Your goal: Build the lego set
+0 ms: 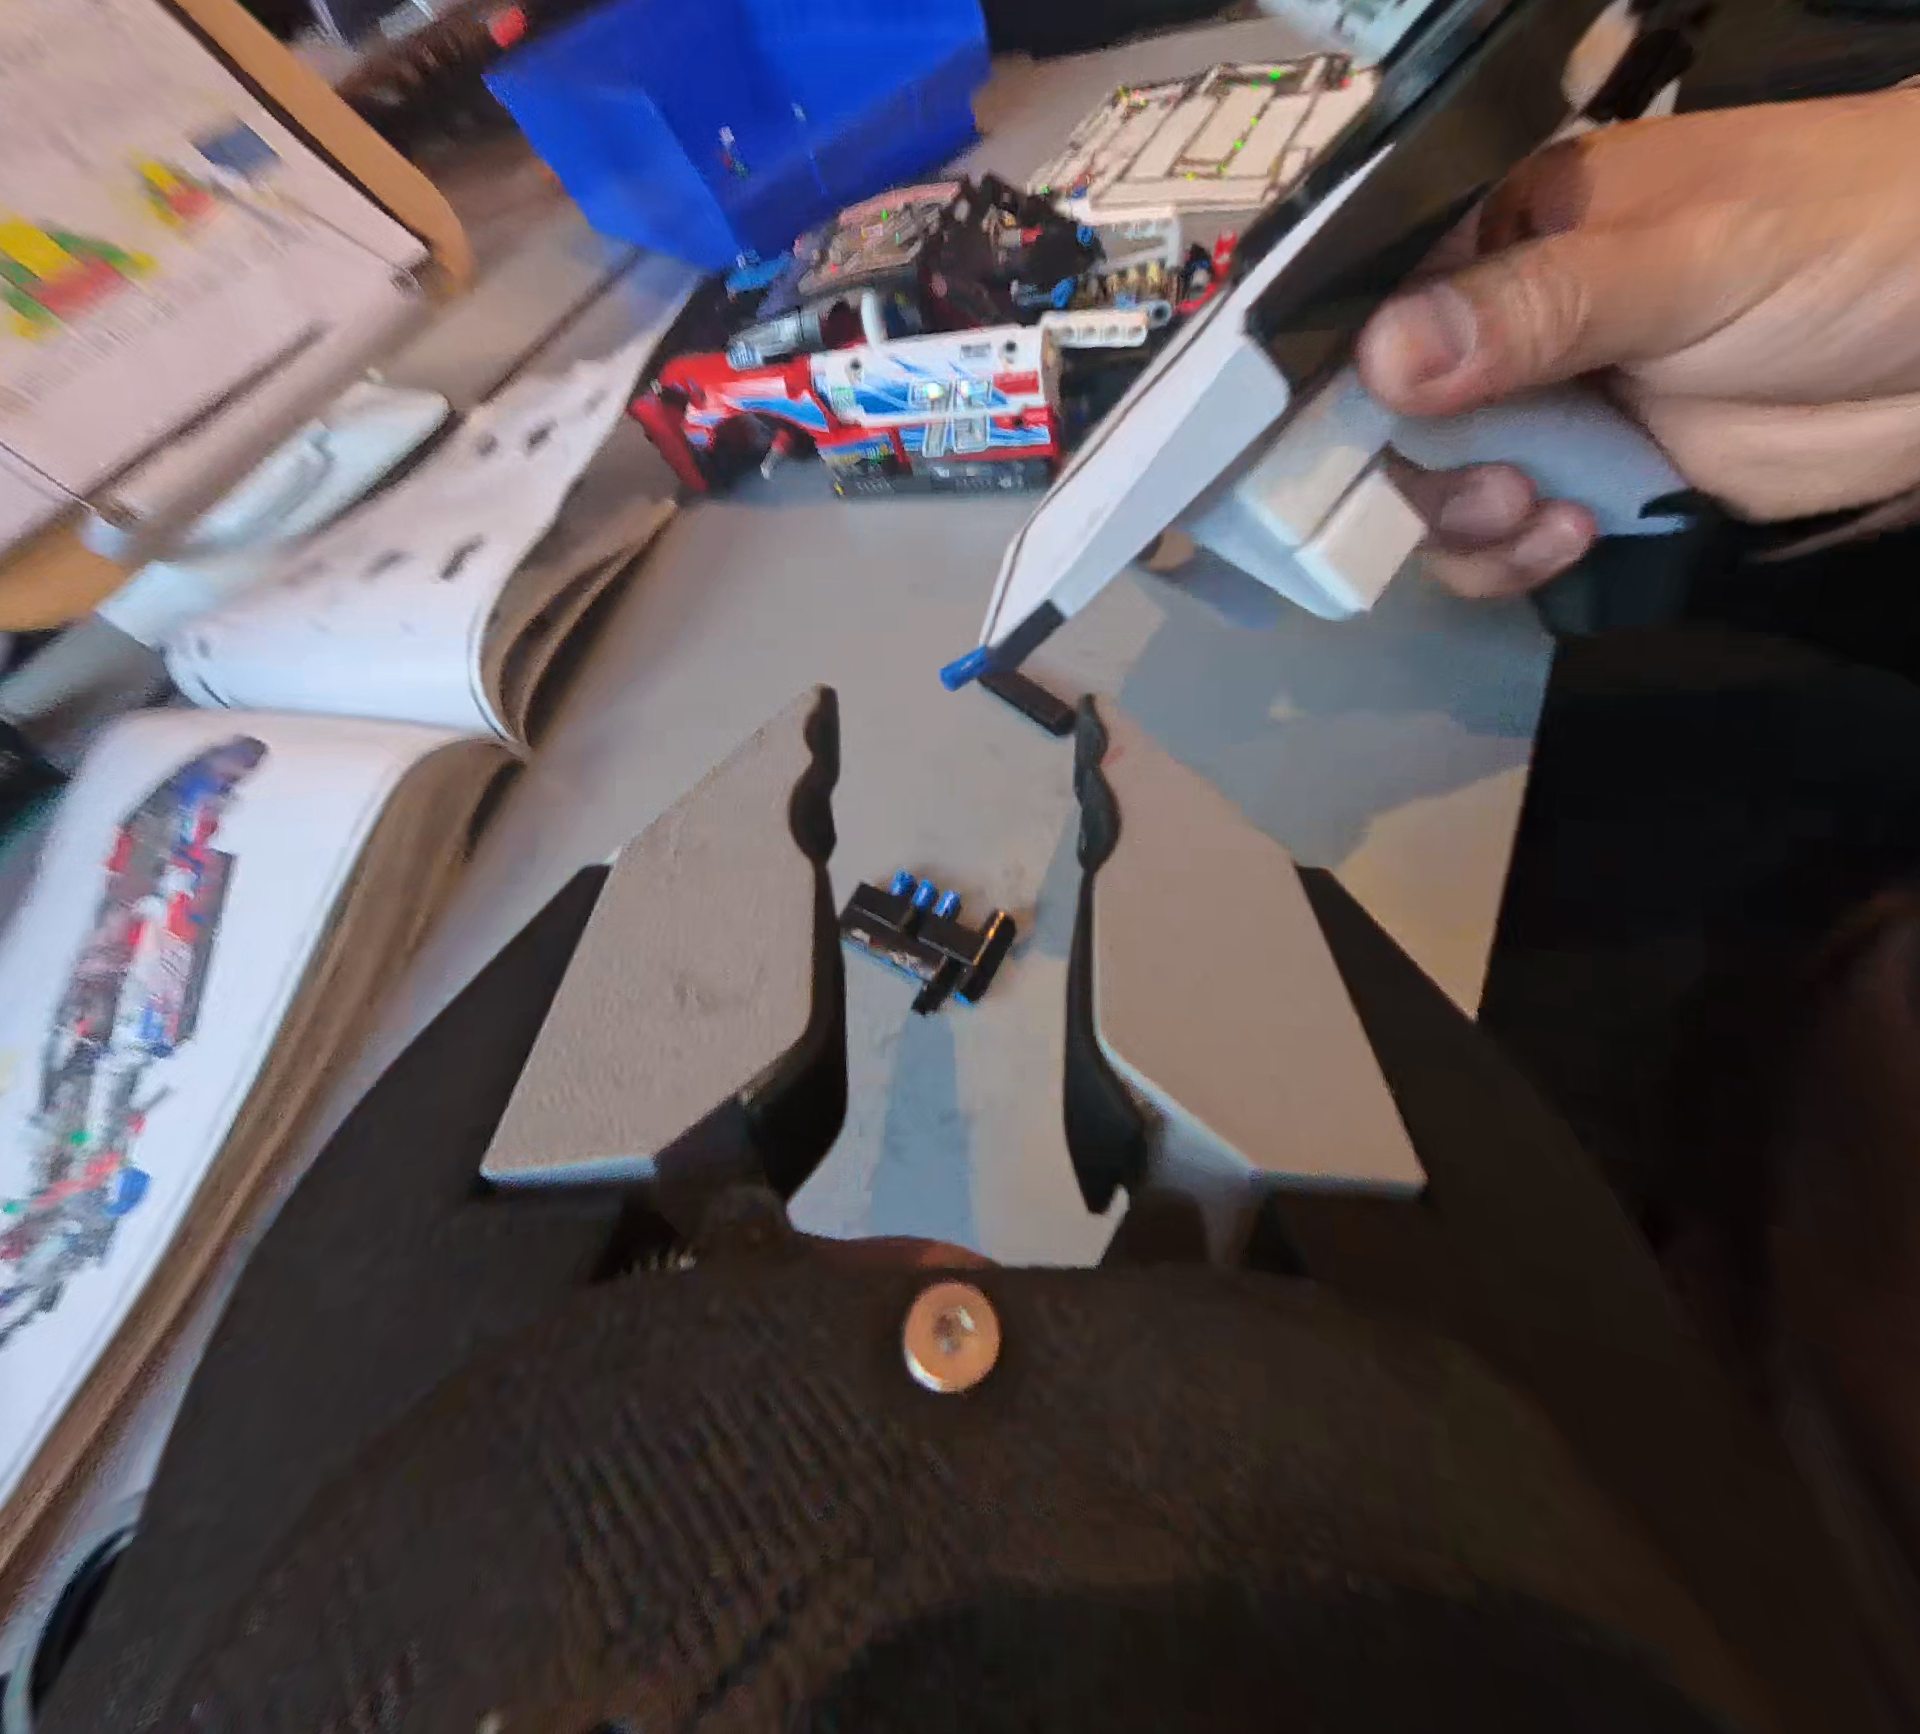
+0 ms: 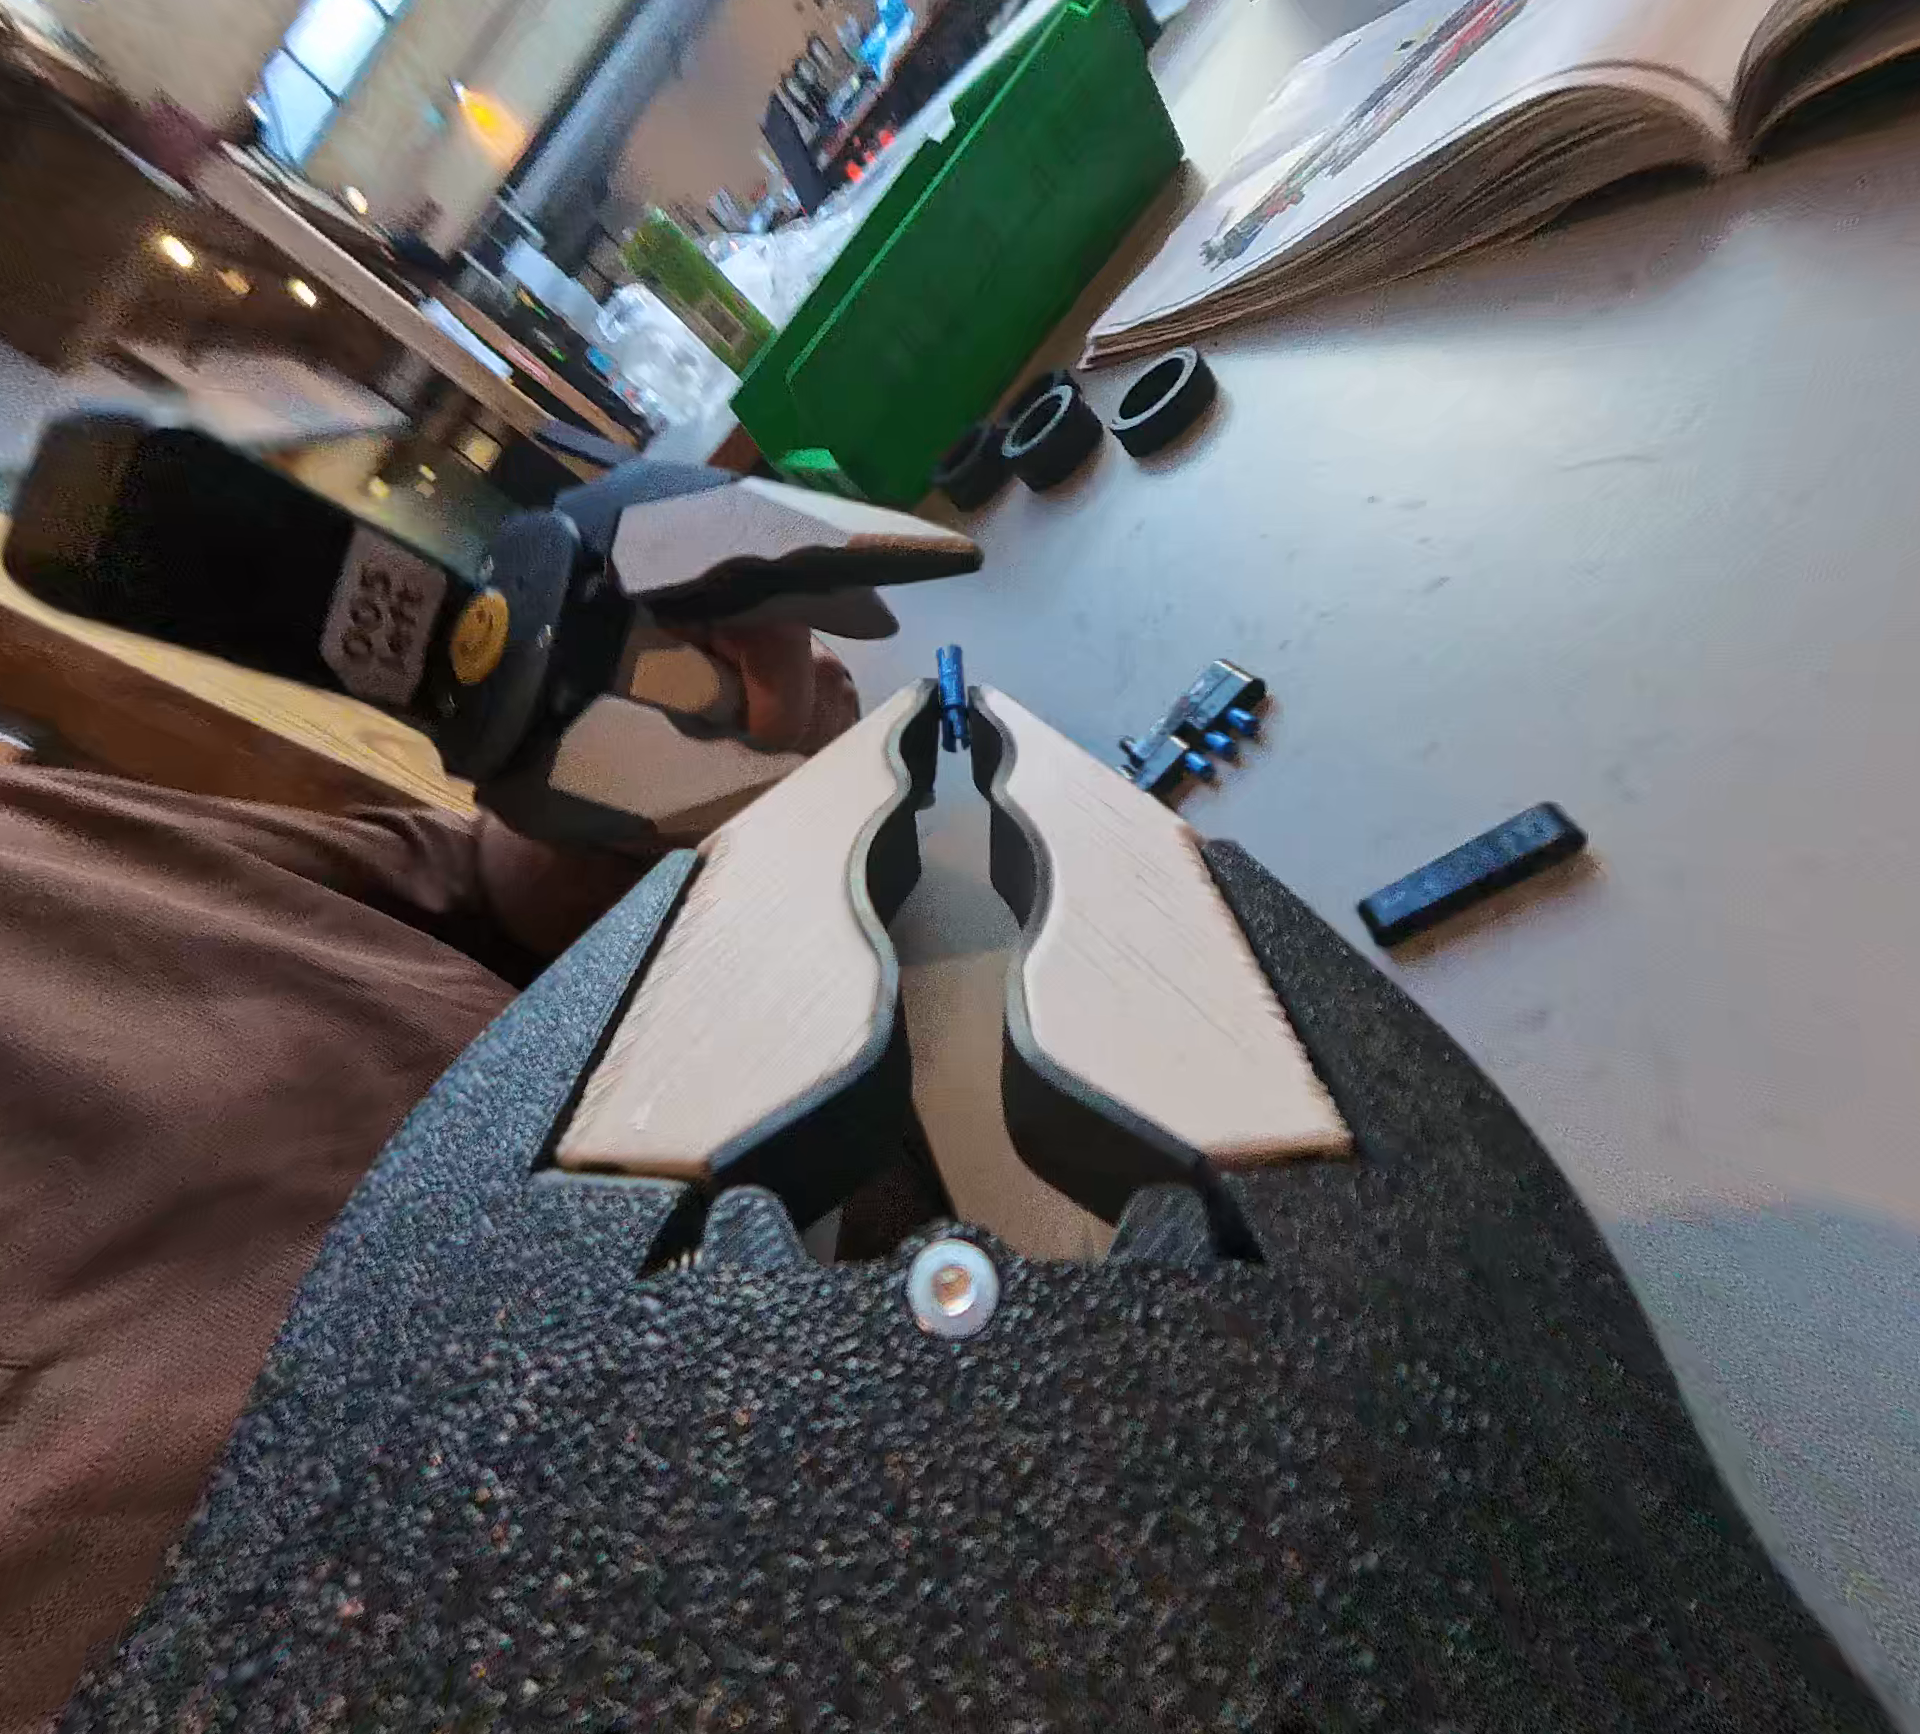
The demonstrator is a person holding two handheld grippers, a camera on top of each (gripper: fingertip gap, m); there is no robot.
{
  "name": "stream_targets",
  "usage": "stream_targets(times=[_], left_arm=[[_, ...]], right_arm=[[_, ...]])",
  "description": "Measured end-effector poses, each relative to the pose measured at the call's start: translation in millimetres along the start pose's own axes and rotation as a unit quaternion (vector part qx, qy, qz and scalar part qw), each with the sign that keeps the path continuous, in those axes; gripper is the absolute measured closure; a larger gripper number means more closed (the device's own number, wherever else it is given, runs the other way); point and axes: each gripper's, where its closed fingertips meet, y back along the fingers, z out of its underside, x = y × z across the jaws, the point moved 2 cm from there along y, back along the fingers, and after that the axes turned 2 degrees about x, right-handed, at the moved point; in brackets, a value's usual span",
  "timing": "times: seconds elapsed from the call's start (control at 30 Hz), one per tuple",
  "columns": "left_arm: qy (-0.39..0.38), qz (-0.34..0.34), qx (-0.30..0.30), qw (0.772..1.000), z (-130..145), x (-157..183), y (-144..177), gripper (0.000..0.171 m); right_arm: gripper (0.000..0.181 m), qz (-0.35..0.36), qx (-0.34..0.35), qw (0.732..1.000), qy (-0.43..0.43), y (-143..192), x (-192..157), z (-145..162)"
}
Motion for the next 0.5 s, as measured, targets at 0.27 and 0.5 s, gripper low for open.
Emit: stream_targets(times=[0.27, 0.5], left_arm=[[-0.023, -0.042, 0.029, 0.998, -13.8, 7.1, -2.8, 0.143], [-0.013, -0.061, 0.066, 0.996, -15.0, 2.8, 2.6, 0.164]], right_arm=[[0.176, -0.070, 0.060, 0.989, -0.119, -4.4, -14.2, -2.8], [0.176, -0.066, 0.095, 0.987, -0.115, -0.9, -15.6, -8.4]])
